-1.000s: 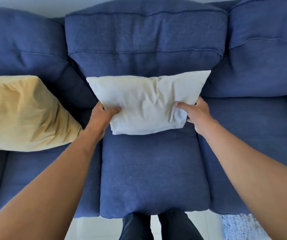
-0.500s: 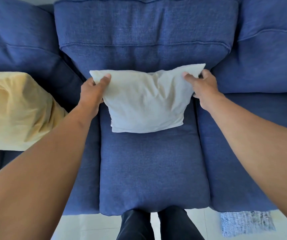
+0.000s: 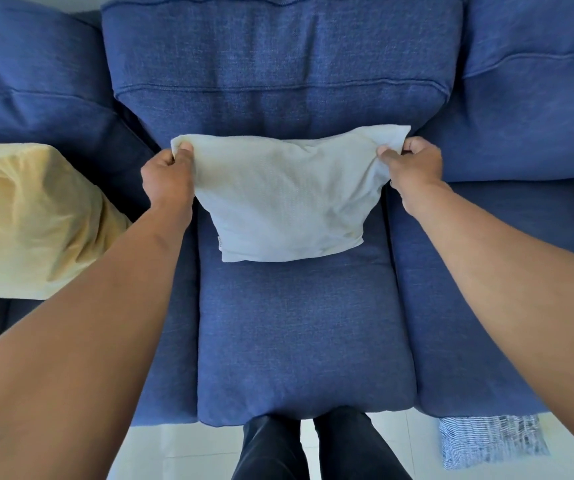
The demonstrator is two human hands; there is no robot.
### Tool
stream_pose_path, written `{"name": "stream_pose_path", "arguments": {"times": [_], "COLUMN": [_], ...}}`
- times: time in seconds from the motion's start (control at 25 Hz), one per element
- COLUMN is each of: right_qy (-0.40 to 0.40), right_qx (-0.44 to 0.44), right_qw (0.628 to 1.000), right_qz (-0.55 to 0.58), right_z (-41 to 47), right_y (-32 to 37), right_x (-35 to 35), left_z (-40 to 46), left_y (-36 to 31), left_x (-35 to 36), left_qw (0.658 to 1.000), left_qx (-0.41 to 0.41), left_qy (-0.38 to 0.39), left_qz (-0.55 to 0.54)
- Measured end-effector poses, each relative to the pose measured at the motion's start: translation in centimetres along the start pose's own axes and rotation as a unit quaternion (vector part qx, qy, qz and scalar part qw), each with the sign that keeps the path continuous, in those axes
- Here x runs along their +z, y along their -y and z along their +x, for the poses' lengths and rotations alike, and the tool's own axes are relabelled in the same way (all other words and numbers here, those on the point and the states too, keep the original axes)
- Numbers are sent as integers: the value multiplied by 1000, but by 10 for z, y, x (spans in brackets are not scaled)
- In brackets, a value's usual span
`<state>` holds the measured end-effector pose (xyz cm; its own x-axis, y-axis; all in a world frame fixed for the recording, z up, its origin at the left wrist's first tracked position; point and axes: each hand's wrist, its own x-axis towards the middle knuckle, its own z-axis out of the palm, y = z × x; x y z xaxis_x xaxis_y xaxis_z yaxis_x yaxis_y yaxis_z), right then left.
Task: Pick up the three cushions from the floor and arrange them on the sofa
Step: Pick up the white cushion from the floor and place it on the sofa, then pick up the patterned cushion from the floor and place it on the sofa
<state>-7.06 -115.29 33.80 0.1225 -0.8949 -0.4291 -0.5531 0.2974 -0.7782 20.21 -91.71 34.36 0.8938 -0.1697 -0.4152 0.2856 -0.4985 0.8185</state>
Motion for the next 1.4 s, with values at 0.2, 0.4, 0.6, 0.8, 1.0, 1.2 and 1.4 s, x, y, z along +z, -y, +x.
{"name": "stream_pose_path", "arguments": {"times": [0.2, 0.4, 0.6, 0.8, 1.0, 1.2, 1.4], "right_qy": [19, 78, 108, 112, 42, -31, -104], "right_qx": [-13, -43, -73, -76, -40, 18, 104], "right_qw": [999, 993, 979, 945, 939, 949, 962], "right_qz": [-48, -76, -158, -297, -338, -313, -229], "right_z": [-33, -105, -170, -232, -299, -364, -413], "right_y": [-6, -18, -58, -117, -176, -232, -306], "right_x": [-17, -40, -74, -123, -170, -238, -319], "left_z": [-47, -145, -237, -296, -369, -444, -530], "left_y": [6, 39, 65, 90, 102, 123, 145], "left_x": [-6, -12, -9, 9, 25, 34, 76], "left_qw": [996, 985, 943, 859, 764, 688, 590], "left_qx": [14, 23, 107, 249, 380, 431, 484], "left_qy": [-71, -28, 114, 257, 326, 387, 462], "left_qz": [58, 166, 295, 367, 408, 437, 452]}}
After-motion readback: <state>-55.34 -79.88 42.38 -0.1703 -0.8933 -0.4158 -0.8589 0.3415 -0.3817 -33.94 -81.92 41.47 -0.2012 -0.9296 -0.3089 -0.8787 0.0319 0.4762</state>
